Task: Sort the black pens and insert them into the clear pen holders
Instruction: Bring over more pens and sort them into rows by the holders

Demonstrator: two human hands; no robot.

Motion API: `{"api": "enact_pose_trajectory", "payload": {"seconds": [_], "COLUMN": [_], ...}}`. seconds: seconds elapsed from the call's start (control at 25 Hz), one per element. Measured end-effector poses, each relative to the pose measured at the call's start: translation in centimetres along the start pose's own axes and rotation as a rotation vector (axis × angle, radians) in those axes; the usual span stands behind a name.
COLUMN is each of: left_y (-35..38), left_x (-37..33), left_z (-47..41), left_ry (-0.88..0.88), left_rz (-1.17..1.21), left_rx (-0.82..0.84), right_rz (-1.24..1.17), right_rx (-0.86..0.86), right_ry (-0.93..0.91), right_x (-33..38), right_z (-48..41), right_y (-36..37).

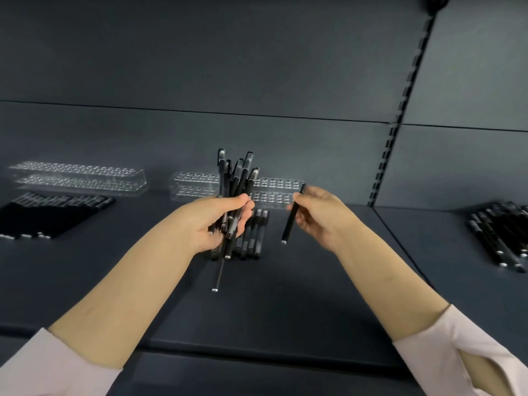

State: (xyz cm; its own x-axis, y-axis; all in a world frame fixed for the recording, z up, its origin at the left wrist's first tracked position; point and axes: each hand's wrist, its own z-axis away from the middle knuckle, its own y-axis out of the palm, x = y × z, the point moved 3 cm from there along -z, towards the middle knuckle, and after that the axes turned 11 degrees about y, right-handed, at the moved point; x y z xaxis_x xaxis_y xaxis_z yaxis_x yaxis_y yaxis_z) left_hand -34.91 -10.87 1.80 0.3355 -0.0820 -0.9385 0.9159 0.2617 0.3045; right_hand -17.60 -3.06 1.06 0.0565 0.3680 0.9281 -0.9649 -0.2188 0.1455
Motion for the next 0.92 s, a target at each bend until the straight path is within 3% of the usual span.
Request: {"api": "enact_pose_trajectory", "payload": {"seconds": [0.2, 0.52, 0.92], "left_y": [-4.5, -9.5, -25.7], "left_x": [-0.2, -2.5, -9.1], "left_z": [-0.2, 0.1, -2.3], "left_ry": [-0.006, 0.046, 0.033], "left_rz": [0.090, 0.079, 0.021], "left_rx": [-0.025, -0.119, -0.128], "right_rz": [0.110, 0.103, 0.233], "right_rx": [-0.054, 0.045, 0.094], "right_ry": [0.000, -0.015, -0.023], "right_x": [-1.3, -1.1, -3.7], "right_z": [-1.1, -1.4, -3.9], "right_y": [3.4, 9.8, 26.8]}}
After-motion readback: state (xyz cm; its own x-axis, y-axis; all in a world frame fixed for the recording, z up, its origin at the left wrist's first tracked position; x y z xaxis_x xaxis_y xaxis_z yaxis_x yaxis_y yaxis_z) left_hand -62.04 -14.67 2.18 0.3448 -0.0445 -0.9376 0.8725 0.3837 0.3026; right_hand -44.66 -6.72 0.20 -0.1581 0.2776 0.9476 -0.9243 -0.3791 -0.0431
